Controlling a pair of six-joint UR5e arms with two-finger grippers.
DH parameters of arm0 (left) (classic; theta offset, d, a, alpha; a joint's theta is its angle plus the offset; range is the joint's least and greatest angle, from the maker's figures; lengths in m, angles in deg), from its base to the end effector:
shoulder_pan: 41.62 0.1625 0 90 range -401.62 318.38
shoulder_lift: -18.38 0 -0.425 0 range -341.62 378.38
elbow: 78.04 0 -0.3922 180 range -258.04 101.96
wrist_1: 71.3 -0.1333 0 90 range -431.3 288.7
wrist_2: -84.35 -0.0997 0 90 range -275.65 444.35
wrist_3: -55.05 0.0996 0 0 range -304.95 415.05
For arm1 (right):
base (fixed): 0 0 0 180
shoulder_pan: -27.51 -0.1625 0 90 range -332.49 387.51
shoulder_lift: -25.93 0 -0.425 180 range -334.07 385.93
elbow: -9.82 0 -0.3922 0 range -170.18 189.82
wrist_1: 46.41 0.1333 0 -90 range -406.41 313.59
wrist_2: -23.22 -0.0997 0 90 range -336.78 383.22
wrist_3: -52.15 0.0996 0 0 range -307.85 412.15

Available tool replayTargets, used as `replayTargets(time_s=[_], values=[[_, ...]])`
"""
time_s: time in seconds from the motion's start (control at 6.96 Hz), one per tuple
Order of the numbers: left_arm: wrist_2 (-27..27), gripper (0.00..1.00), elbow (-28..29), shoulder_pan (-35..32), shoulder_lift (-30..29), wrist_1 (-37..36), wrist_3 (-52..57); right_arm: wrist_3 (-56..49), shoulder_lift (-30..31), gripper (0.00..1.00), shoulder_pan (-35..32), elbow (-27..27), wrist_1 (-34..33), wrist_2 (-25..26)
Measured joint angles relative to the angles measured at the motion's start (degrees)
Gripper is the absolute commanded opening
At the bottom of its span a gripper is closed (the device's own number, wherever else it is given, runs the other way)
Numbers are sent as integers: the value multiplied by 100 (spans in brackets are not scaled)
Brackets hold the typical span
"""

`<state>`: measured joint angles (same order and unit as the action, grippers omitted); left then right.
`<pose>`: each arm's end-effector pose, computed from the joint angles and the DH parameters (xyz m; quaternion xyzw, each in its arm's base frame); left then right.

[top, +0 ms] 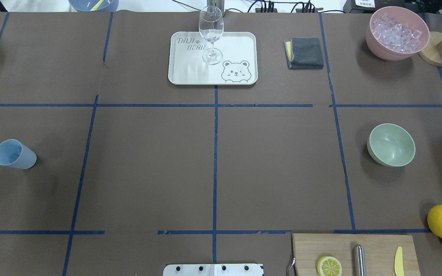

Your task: Pour ice into bowl

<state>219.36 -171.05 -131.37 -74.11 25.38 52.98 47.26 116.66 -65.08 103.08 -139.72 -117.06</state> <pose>-0.0606 -0.5214 0.5973 0.0903 0.3825 0.0260 0.9192 0.0786 -0.4822 0.6352 0.0216 -0.4243 -0.0153 0.9051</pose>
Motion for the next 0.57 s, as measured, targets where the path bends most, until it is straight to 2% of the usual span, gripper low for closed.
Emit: replayTargets(time_s=[0.57], values=[[13, 100, -197, 9, -55, 26, -35, 109, -207, 100, 29, 56, 252, -39]])
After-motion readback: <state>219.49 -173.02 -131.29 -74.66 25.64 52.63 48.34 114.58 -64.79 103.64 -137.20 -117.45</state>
